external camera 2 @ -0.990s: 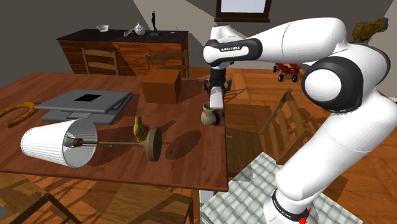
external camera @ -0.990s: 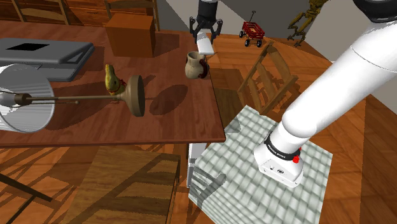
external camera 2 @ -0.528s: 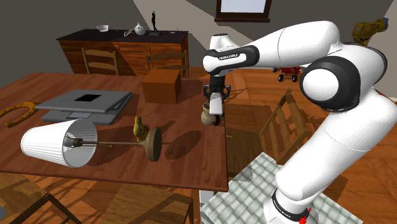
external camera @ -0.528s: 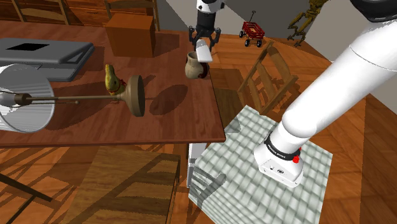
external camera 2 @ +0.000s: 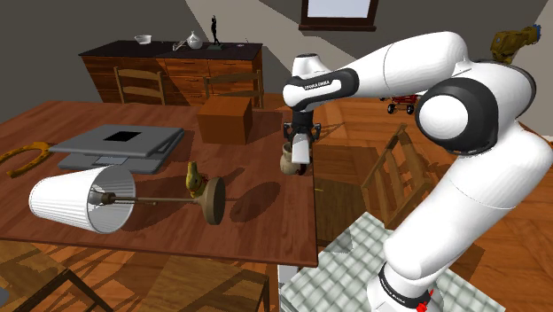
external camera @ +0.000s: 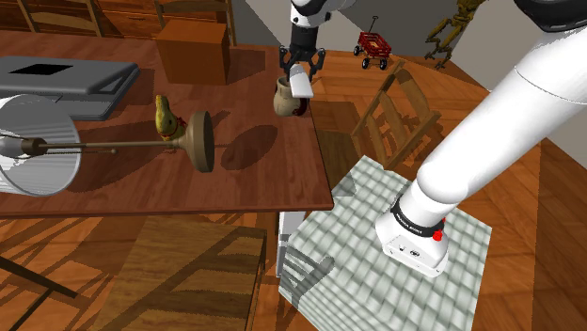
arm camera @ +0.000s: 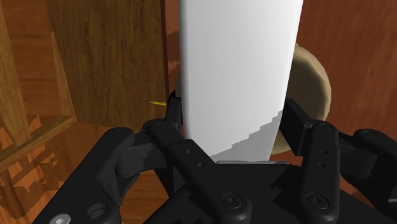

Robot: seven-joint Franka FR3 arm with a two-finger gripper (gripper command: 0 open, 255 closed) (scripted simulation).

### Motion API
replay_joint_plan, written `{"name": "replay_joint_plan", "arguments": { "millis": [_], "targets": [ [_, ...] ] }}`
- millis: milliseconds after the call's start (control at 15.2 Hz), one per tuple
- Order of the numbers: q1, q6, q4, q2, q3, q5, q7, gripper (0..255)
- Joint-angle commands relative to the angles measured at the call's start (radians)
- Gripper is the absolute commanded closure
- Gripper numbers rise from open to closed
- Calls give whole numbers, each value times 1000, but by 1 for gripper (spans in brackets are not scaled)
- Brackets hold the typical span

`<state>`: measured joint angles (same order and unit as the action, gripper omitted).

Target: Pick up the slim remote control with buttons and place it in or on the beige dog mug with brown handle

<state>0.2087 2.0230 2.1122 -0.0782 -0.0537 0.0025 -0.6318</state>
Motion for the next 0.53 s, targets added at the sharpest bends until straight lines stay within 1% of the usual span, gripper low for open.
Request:
{"name": "replay_joint_plan", "arguments": {
  "millis": [0,66,132,462],
  "targets": [
    [0,1,0,0,0,0,0,255],
    [0,1,0,0,0,0,0,255],
    [0,1,0,0,0,0,0,0],
    [0,1,0,0,0,0,0,0]
  ]
}}
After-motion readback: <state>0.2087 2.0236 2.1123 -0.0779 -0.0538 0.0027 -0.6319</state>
